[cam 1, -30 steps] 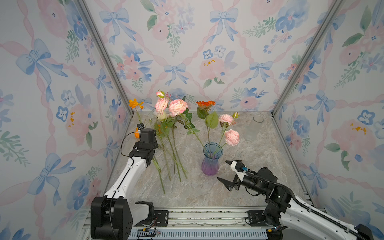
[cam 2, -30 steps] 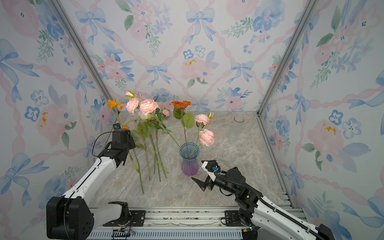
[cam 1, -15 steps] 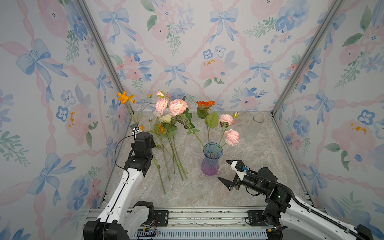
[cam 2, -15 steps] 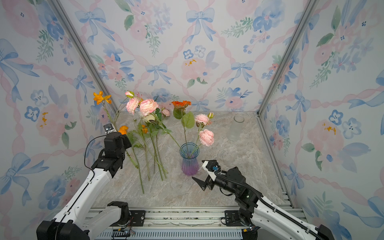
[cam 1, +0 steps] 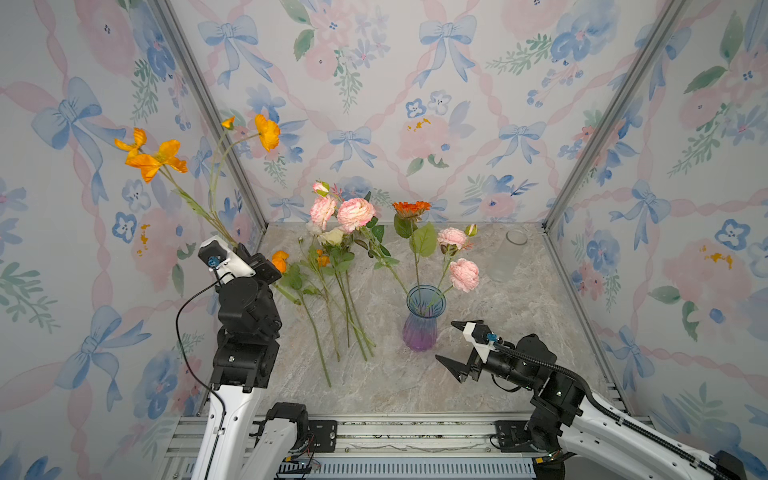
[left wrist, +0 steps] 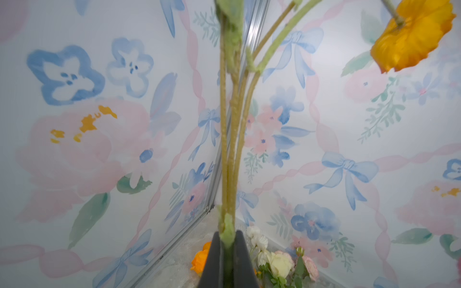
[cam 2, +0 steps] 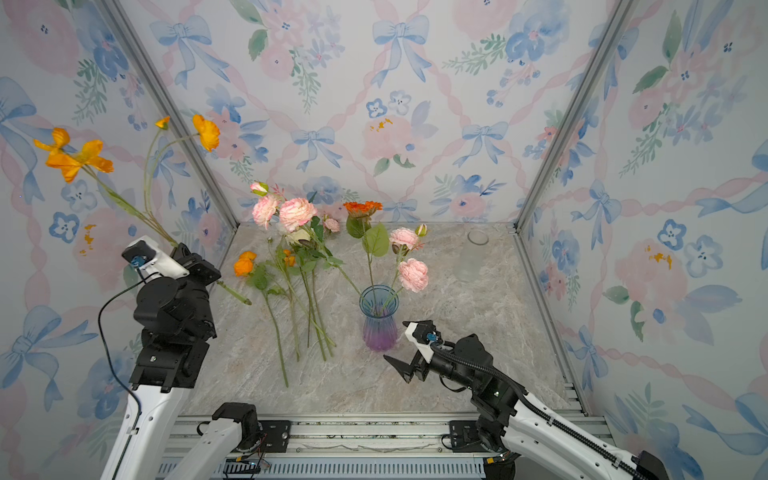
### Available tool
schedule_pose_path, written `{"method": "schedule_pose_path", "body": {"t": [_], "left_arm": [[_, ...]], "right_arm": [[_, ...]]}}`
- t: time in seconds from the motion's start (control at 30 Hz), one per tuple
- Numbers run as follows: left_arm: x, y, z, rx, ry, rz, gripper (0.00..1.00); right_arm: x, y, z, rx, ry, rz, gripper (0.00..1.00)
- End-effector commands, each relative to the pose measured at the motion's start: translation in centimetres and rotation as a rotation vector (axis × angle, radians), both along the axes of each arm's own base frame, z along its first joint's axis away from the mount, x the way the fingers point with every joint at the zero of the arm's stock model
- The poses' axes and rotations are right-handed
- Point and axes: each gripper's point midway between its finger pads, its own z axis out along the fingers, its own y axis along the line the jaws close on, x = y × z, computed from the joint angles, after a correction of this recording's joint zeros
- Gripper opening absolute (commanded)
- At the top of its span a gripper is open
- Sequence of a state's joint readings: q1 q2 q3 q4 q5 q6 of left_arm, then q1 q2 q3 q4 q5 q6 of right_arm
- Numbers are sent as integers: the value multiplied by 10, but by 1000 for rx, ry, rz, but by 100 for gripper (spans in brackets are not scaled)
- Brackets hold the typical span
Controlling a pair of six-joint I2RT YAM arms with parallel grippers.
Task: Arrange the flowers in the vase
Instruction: 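Lift the orange poppy bunch upright with the left gripper, then carry the poppies over the vase and lower their stems inside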
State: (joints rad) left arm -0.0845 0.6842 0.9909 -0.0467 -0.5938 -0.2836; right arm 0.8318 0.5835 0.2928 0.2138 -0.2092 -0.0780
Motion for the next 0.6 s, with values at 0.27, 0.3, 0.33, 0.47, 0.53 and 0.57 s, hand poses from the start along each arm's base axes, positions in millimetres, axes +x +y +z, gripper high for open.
{"method": "schedule_pose_path", "body": {"t": [0.27, 0.3, 0.33, 0.47, 0.53, 0.57], "left_arm": [[-45, -121, 116, 47, -493, -761, 0], [-47, -131, 117, 44, -513, -824, 0], [-48, -137, 118, 46, -526, -865, 0], [-51, -161, 111, 89, -573, -971, 0], [-52, -176, 108, 96, -589, -1027, 0], [-51, -185, 106, 101, -592, -1049, 0]], "right_arm": [[2, 3, -4, 7, 18, 7, 97], [1, 3, -3, 8, 18, 10, 97], [1, 3, -3, 10, 18, 10, 97], [1, 2, -3, 13, 17, 4, 97], [2, 2, -4, 12, 17, 0, 97], [3, 2, -4, 12, 17, -2, 97]]}}
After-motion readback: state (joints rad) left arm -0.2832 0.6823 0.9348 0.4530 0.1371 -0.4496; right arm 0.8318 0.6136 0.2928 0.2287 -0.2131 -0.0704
